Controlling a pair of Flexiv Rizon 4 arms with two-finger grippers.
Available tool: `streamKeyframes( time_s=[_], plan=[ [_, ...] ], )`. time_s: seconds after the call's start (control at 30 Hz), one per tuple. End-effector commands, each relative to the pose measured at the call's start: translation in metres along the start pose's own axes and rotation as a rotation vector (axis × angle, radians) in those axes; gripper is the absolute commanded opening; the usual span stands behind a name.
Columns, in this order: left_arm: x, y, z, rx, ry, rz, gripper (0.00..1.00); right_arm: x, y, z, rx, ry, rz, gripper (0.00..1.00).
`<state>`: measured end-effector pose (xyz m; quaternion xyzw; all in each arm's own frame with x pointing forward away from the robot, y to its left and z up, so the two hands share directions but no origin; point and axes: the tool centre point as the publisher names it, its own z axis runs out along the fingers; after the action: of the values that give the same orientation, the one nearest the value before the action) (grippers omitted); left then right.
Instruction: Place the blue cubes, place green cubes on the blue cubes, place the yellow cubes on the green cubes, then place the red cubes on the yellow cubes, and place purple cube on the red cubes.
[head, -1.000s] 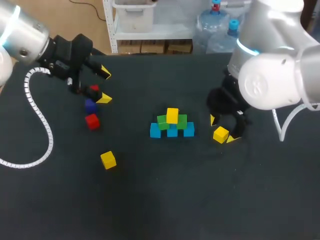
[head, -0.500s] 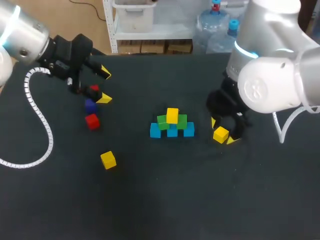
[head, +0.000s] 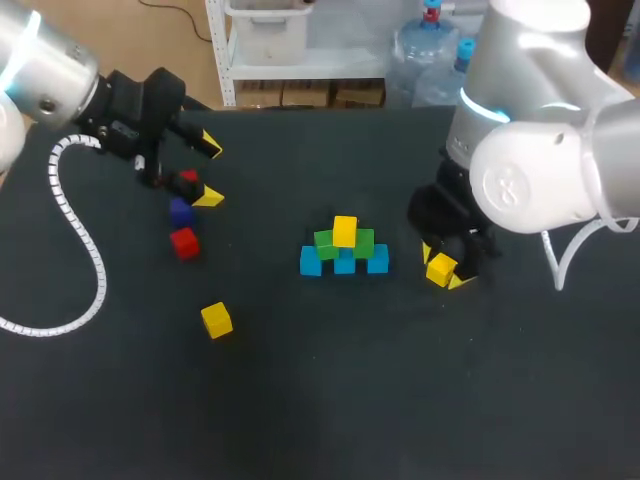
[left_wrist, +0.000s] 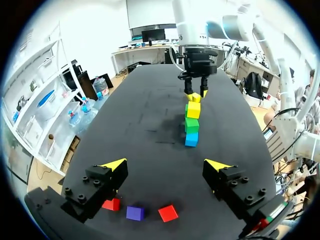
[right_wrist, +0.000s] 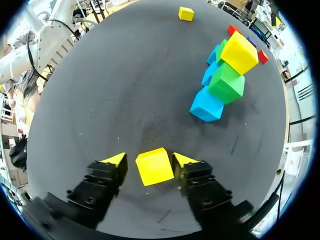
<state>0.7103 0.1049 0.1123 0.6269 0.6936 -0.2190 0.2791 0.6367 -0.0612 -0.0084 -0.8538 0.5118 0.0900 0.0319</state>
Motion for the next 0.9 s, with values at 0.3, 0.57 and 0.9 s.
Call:
streamKeyframes(
  time_s=[0.3, 0.57, 0.9],
  plan=[
    [0.0014, 0.0009, 0.0004, 0.001, -0.005, 0.004, 1.00, 0.0023, 0.0001, -0.0013, 0.004, 0.005, 0.006, 1.00],
    [0.0014, 0.0009, 0.0004, 0.001, -0.005, 0.004, 1.00, 0.0028, 0.0007, -0.0005, -0.006, 0.018, 0.003, 1.00],
    [0.0014, 0.0009, 0.0004, 0.001, -0.005, 0.004, 1.00, 0.0078, 0.0034, -0.0025, -0.002, 0.029, 0.017, 0.73]
  ],
)
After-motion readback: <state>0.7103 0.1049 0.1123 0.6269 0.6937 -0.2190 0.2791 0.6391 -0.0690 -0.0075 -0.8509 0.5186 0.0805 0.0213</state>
